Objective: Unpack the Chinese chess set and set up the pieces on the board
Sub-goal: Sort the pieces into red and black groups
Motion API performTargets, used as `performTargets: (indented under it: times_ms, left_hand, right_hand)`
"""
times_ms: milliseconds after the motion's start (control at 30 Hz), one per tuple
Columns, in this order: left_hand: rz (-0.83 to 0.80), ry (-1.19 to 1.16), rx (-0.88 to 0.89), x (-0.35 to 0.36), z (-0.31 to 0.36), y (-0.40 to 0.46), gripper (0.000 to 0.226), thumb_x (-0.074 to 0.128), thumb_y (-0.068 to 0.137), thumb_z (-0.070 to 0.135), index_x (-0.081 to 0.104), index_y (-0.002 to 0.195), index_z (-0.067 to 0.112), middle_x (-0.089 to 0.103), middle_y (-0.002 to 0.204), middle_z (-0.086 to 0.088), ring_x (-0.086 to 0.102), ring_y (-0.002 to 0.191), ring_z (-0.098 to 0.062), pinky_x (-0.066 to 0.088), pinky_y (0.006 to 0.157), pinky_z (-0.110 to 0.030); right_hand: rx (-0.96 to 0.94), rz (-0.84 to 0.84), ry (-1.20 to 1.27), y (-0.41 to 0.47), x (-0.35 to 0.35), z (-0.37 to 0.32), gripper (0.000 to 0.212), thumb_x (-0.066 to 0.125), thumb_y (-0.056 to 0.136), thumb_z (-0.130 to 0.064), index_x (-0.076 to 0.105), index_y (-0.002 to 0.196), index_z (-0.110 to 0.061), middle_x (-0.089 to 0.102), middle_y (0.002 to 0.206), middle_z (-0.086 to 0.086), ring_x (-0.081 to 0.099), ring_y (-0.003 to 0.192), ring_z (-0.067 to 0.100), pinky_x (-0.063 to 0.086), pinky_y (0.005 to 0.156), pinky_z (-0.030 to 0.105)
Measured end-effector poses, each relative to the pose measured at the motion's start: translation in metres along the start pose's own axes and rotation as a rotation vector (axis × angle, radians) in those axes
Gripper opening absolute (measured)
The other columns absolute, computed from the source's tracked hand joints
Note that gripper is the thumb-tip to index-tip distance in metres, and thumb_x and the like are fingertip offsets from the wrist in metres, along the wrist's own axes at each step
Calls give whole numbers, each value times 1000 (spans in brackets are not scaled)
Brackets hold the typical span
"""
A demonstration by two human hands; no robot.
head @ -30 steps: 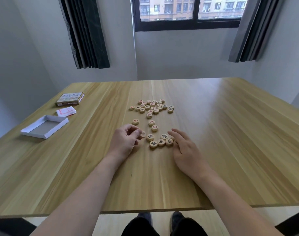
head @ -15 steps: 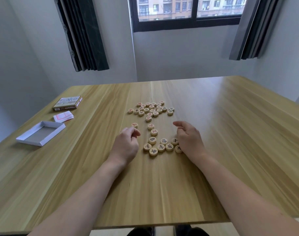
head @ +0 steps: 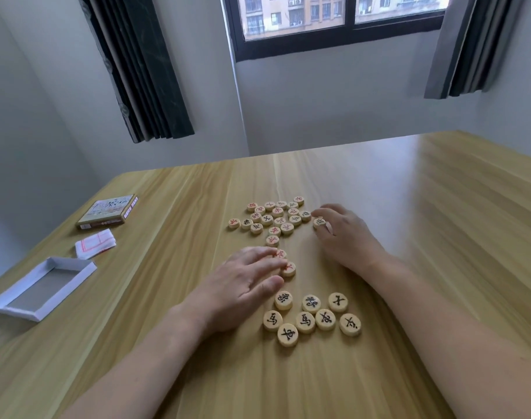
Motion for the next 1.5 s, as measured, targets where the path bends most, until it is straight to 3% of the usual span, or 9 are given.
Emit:
performTargets:
  times_ms: [133,200,333,467,600,700,900,1200,1500]
  left_hand:
    - [-11,104,-15,0,-9,15,94,-2,77,87,32,151,41,25,160,16,14,148,-3,17,121,-33]
    - [51,60,-20,-2,-14,23,90,4,82,84,39,149,36,30,158,13,19,147,-5,20,120,-34]
    - [371,-90,-102,-18,-36,40,53,36,91,40,61,131,18,50,143,4,42,135,-11,32,115,-32]
    - [468,-183,-253,-26,-65,54,53,36,80,16,63,125,9,54,137,-3,48,129,-17,32,111,-25]
    - [415,-175,-291,-21,-73,59,57,36,78,21,62,128,17,53,141,3,43,134,-14,25,115,-35]
    - [344,-76,-207,-17,-69,63,55,36,80,29,62,129,29,50,142,15,37,135,-3,15,107,-26]
    - [269,-9,-157,-11,-69,66,54,32,84,34,63,128,32,50,143,16,35,136,0,12,107,-23]
    - [171,121,-272,-7,-63,84,66,11,85,54,39,144,45,38,140,10,24,127,-14,13,97,-30]
    - [198,219,-295,-7,-57,81,69,8,88,53,47,143,36,33,137,11,31,124,-17,16,104,-34]
  right_hand:
    - [-15,-50,-73,14,9,7,46,42,96,-25,44,141,-19,35,152,-2,33,138,19,22,116,35]
    - [-30,-85,-115,18,13,9,48,40,97,-26,40,144,-19,30,155,-1,26,142,18,17,118,34]
    - [-59,-82,-132,26,10,15,48,38,98,-26,37,146,-20,28,156,-3,20,144,14,13,118,29]
    - [-159,-140,-128,29,14,12,50,36,98,-21,34,149,-19,26,157,-6,13,145,9,5,117,22]
    - [-190,-218,-124,28,21,12,49,35,100,-24,33,149,-23,24,157,-9,11,146,6,3,117,20]
    - [-190,-215,-108,29,22,12,49,35,101,-27,33,149,-26,25,157,-11,11,145,5,4,115,20]
    - [-206,-240,-102,29,24,9,47,34,101,-30,34,148,-33,23,157,-14,10,145,4,6,117,22]
    - [-172,-222,-199,27,25,5,50,34,97,-36,35,147,-31,27,151,-12,13,142,10,17,118,33]
    - [-126,-167,-206,25,21,10,46,33,98,-36,43,143,-31,34,148,-10,23,139,12,21,115,30]
Point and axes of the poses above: each hand's wrist, its own y-axis towards the middle knuckle, its own x-axis out of the palm, z = x × y, the point moved 4 cm from there along y, towards the middle knuckle
